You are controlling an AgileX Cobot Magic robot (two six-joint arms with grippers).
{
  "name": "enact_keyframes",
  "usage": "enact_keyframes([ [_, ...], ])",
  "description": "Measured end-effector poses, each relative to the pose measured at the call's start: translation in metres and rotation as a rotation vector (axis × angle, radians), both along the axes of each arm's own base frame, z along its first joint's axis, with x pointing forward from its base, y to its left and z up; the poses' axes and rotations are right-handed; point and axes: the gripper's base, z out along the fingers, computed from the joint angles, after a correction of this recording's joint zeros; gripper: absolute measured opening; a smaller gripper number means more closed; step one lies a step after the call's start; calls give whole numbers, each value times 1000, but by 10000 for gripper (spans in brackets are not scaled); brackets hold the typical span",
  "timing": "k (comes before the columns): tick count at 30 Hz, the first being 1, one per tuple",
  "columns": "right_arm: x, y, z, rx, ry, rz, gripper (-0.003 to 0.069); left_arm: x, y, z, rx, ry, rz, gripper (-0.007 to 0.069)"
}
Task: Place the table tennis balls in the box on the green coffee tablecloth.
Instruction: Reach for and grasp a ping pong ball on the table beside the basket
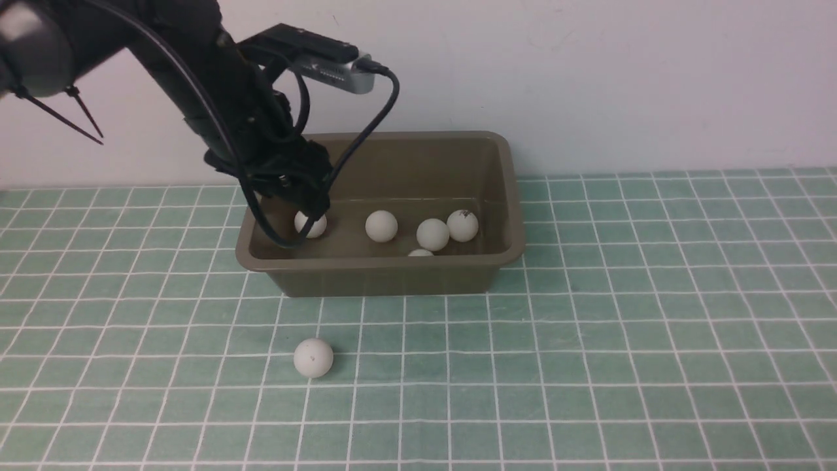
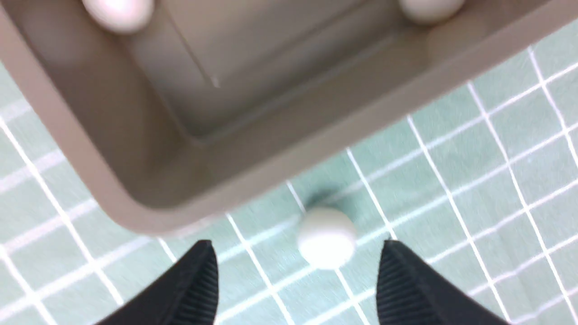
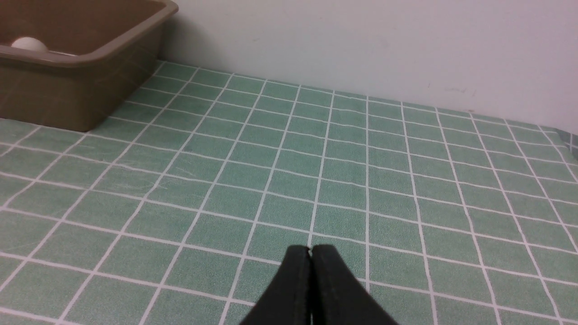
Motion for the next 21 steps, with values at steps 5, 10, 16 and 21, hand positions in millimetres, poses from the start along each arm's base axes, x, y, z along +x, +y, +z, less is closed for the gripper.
enact_keyframes([
  [5,0,0,0,0,0,0,-18,-8,0,-20,-15,87,32,411],
  [10,0,0,0,0,0,0,-18,-19,1,-45,-10,188,37,405],
  [16,0,0,0,0,0,0,-18,-34,3,-77,4,277,18,405],
  [21,0,0,0,0,0,0,-18,-37,0,-97,-46,231,-12,405],
])
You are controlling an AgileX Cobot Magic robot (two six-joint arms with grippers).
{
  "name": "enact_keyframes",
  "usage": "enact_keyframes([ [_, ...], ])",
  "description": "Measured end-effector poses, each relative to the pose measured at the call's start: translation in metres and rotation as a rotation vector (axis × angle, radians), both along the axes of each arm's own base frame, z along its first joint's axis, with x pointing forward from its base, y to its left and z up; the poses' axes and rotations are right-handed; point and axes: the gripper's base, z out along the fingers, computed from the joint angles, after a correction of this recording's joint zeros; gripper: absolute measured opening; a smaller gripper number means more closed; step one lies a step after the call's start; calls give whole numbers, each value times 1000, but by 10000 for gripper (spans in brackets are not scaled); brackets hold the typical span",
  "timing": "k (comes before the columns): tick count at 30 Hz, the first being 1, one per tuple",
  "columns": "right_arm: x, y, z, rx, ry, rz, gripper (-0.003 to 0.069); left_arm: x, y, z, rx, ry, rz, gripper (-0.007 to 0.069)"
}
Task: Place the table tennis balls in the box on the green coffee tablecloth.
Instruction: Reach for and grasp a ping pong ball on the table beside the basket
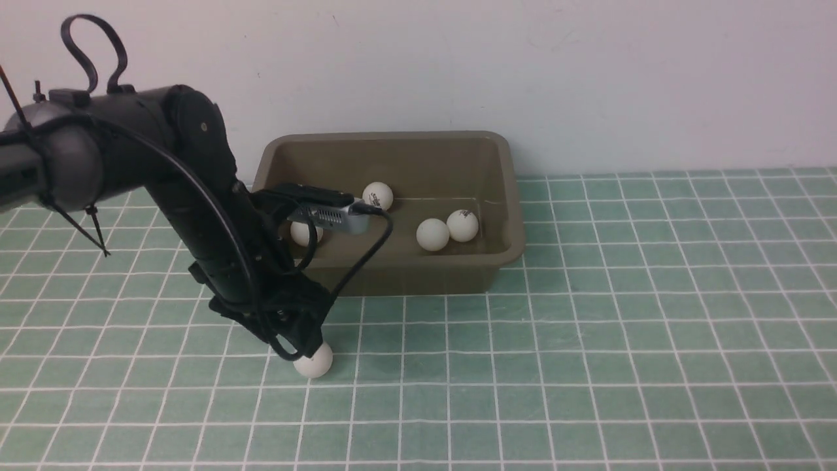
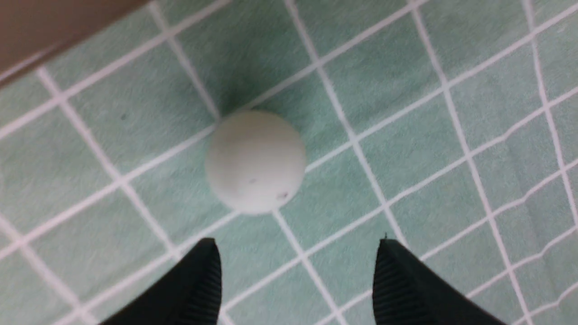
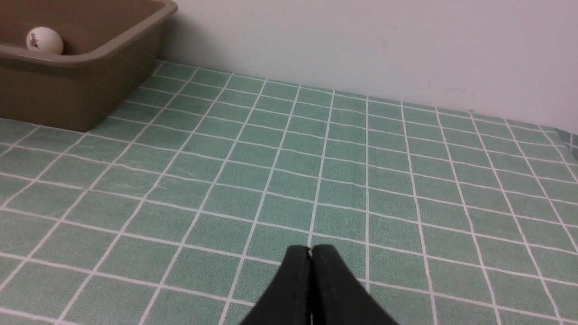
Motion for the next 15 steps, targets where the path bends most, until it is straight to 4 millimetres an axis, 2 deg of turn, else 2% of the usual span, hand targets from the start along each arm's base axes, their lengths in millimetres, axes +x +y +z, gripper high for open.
enact_keyframes([
  [6,0,0,0,0,0,0,-18,1,-7,-4,-82,-58,-83,405],
  [15,0,0,0,0,0,0,-18,7,-8,-19,-76,-82,-160,409],
])
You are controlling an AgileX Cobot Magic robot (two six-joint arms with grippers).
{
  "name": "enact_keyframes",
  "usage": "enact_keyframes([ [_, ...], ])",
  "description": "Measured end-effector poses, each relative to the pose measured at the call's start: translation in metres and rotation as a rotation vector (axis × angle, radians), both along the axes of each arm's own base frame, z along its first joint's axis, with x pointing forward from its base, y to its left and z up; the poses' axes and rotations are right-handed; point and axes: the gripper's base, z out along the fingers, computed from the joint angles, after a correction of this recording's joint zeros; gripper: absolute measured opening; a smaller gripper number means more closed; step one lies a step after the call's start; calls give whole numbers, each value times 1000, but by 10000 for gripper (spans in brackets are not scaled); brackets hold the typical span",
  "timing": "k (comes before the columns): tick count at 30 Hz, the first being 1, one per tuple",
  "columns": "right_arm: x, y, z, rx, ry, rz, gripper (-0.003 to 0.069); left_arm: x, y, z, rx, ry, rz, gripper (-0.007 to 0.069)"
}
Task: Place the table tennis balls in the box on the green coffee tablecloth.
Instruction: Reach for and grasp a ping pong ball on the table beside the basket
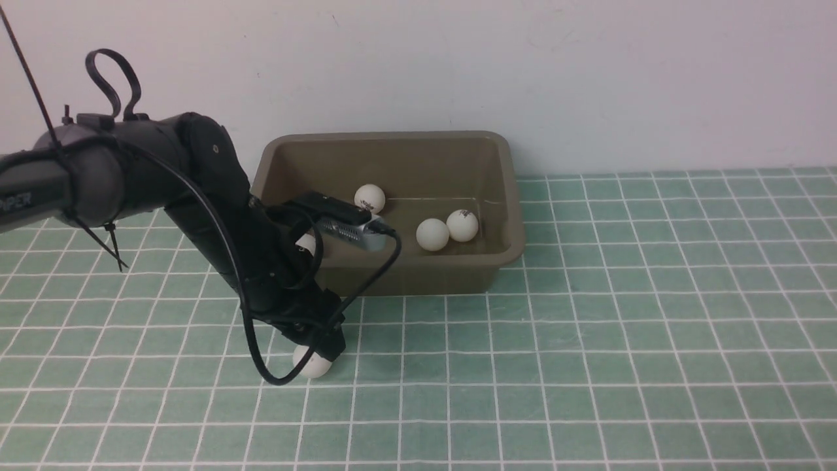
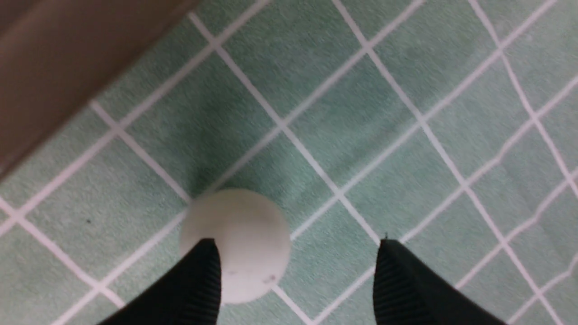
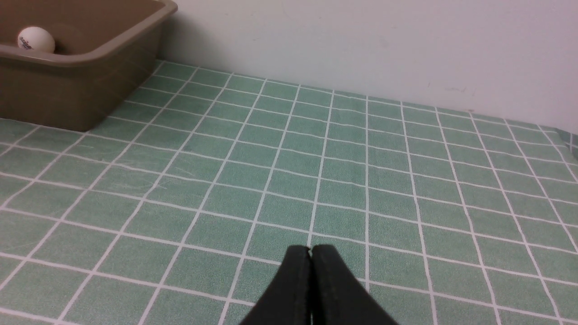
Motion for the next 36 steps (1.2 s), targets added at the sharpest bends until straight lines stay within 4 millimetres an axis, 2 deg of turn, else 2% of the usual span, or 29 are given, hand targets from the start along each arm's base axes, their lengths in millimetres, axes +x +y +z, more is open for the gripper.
enact_keyframes([
  [11,0,0,0,0,0,0,-18,7,6,-8,76,-64,-44,408],
  [17,0,0,0,0,0,0,-18,7,6,-18,88,-47,-103,408],
  [28,0,0,0,0,0,0,-18,9,3,-36,77,2,-98,408],
  [31,0,0,0,0,0,0,-18,9,3,-36,74,2,-98,400],
  [33,0,0,0,0,0,0,-18,9,3,-36,73,2,-97,357],
  [36,0,0,0,0,0,0,-18,7,3,-36,72,28,-106,353],
])
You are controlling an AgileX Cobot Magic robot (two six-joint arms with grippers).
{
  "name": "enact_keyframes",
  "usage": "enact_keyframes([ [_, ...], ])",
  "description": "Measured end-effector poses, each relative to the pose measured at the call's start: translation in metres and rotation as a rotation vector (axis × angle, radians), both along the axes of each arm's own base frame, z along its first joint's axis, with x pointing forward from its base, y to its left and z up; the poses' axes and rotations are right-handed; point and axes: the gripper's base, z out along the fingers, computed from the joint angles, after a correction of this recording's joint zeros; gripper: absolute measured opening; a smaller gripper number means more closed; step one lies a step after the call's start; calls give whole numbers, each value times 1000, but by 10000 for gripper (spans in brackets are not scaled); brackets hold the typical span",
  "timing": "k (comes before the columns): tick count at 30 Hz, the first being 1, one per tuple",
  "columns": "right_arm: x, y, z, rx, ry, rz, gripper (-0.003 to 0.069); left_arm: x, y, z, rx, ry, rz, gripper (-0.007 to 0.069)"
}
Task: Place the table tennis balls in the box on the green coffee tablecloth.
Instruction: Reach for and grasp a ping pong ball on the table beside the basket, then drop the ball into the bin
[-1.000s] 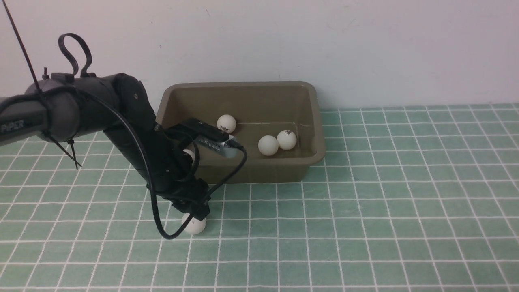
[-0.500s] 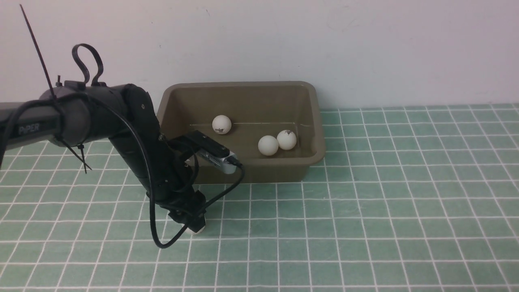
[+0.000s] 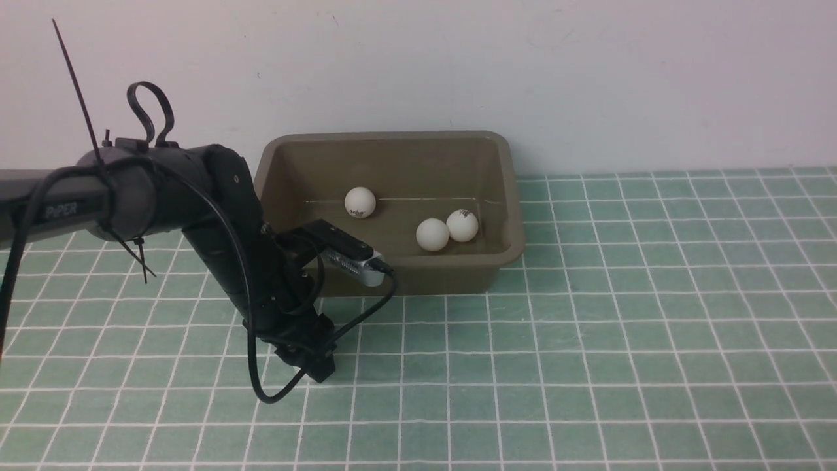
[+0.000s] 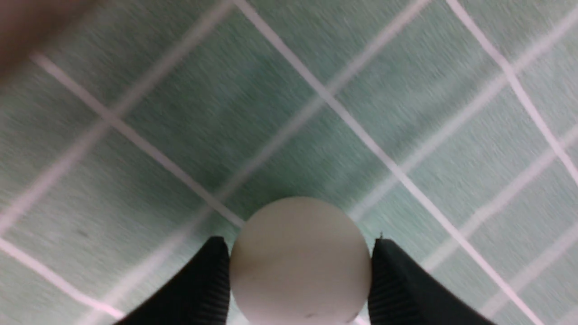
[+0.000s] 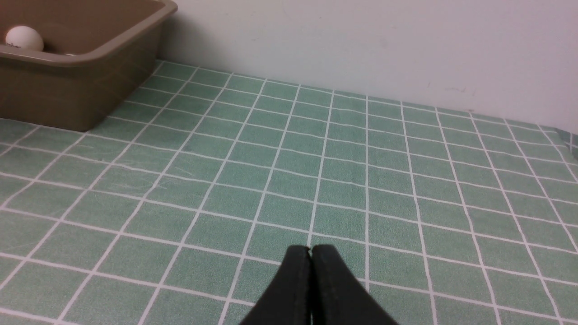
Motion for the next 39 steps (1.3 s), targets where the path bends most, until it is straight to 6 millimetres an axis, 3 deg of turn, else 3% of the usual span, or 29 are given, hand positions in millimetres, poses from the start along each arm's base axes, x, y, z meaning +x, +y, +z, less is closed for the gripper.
enact_keyframes([
  [7,0,0,0,0,0,0,-18,-7,-3,16,-25,150,-64,353],
  [12,0,0,0,1,1,0,-18,10,-11,62,-90,15,-83,353],
  [13,0,0,0,1,1,0,-18,18,-14,88,-116,-72,-97,353],
  [15,0,0,0,1,1,0,-18,27,-17,116,-151,-169,-102,353],
  [20,0,0,0,1,1,0,-18,46,-21,143,-192,-382,-50,353],
  [24,0,0,0,2,1,0,-18,63,-21,141,-198,-520,13,353],
  [27,0,0,0,2,1,0,-18,80,-20,124,-172,-590,47,353],
  [34,0,0,0,2,1,0,-18,92,-22,79,-122,-493,23,358],
  [37,0,0,0,2,1,0,-18,92,-22,70,-113,-465,12,419],
  [39,0,0,0,2,1,0,-18,93,-22,68,-111,-461,10,512],
])
